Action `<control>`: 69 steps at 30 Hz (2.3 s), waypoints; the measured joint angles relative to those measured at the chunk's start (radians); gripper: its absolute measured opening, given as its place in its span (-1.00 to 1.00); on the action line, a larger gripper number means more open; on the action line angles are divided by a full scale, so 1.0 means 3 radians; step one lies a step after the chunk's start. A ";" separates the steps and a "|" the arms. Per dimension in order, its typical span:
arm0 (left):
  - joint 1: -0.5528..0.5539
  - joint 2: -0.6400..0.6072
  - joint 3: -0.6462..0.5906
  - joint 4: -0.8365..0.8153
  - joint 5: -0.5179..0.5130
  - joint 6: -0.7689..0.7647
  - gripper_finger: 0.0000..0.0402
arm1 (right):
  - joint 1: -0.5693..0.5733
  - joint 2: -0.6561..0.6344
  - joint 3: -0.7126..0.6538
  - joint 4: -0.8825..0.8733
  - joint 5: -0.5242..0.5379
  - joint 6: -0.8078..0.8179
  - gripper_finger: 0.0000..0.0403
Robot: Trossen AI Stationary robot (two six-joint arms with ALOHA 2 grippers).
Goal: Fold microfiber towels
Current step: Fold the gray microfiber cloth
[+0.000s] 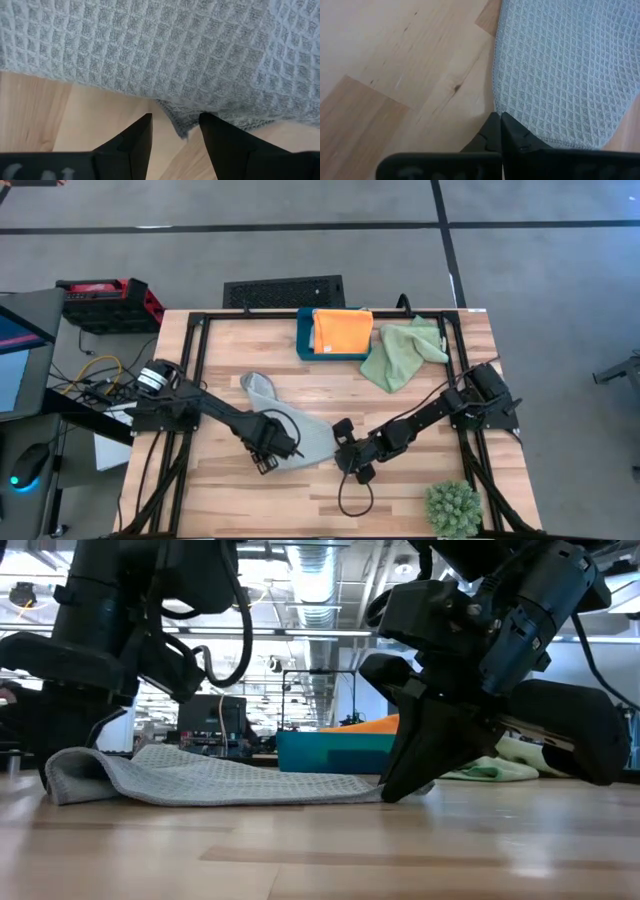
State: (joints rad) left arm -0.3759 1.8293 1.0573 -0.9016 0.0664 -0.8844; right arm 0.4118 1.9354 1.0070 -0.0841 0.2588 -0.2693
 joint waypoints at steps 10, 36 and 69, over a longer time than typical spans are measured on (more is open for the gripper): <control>-0.0004 0.0007 -0.0005 0.0011 0.0041 0.0033 -0.33 | -0.0006 0.0001 0.0000 -0.0028 0.0005 0.0026 -0.97; -0.0428 -0.0615 0.0275 -0.0611 -0.0868 -0.0718 -1.00 | -0.0013 -0.1025 -0.0010 -0.0973 0.0778 0.0436 -0.98; -0.0529 -0.2366 0.0383 -0.0589 -0.3675 0.0527 -1.00 | -0.0572 -0.2922 0.0080 -0.1442 0.1898 0.0435 -0.98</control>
State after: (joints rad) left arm -0.5347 1.1196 1.1721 -1.0782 -1.0362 -0.7264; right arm 0.2402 1.0589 1.0310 -0.5166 0.8282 -0.1387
